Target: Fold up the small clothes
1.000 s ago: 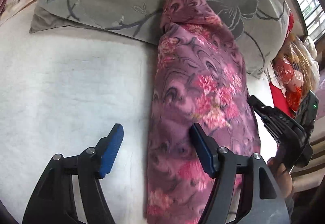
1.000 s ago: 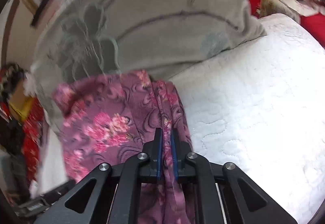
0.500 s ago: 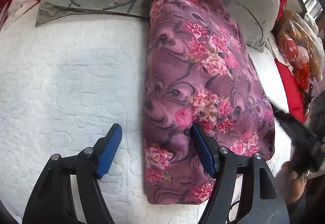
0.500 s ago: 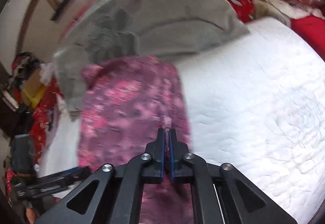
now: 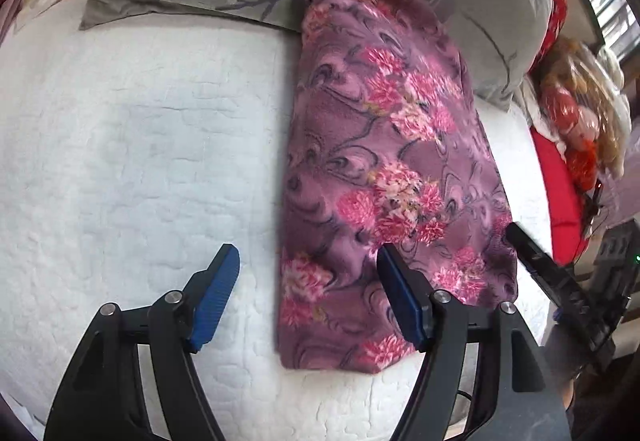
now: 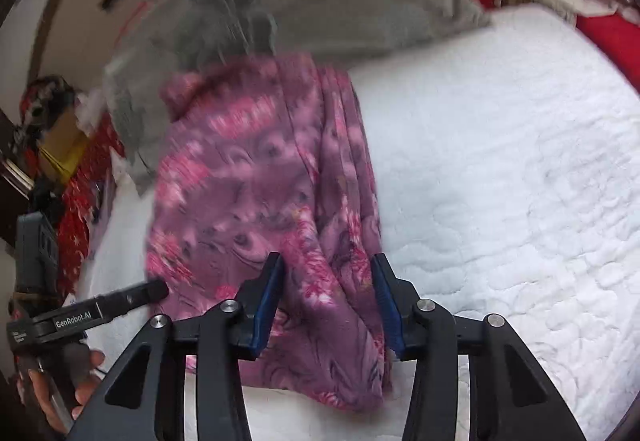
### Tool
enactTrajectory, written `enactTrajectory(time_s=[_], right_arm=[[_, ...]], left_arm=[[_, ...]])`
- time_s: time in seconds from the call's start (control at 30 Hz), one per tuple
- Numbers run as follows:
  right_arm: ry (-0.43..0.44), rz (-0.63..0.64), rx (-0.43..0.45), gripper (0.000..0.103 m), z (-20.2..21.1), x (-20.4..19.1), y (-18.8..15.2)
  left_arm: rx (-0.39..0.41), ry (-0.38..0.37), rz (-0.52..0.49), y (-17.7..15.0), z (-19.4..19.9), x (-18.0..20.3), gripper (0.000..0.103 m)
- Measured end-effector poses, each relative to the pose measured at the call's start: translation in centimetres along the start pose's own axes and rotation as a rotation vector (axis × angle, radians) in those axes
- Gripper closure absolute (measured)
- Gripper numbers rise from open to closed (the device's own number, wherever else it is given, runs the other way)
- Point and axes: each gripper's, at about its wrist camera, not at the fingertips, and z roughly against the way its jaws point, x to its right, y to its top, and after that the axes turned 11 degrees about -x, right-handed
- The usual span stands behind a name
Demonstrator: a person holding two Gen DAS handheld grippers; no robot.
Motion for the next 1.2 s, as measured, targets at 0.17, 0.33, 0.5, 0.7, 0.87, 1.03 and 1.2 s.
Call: enactTrajectory(time_s=[0.17,0.33,0.5,0.7,0.87,1.03,1.2], right_arm=[[-0.019,-0.008,-0.059,0.091,-1.0,0.4,-0.1],[0.006,-0.003,0.022,0.093,0.7,0.8,-0.2],[-0.032,-0.032,-0.059,0.082,-0.3,0.9,0.5],[0.005,0.077,0.112,0.077,1.8,-3.7,5.4],[-0.071,0.131,0.059,0.08,-4.5,-5.6,7.4],[-0.072,0.144,-0.028,0.08,-5.8,-4.8,8.0],[-0.07,-0.003,0.071,0.05,-4.9,-3.1,12.4]], left_arm=[[-0.033,0.039,-0.007,-0.4,-1.0,0.1,0.032],[-0.036,0.092,-0.077,-1.4,-1.9,1.1,0.032],[-0.004,-0.013,-0.079,0.1,0.7,1.6,0.033],[0.101,-0.011,-0.05,8.2,2.8,3.4,0.032],[0.013,0.057,-0.007,11.9,-2.4,2.2,0.028],[0.021,-0.045,-0.005,12.6,-2.1,0.0,0.023],[0.056,-0.041,-0.019,13.1,-0.9,0.2,0.023]])
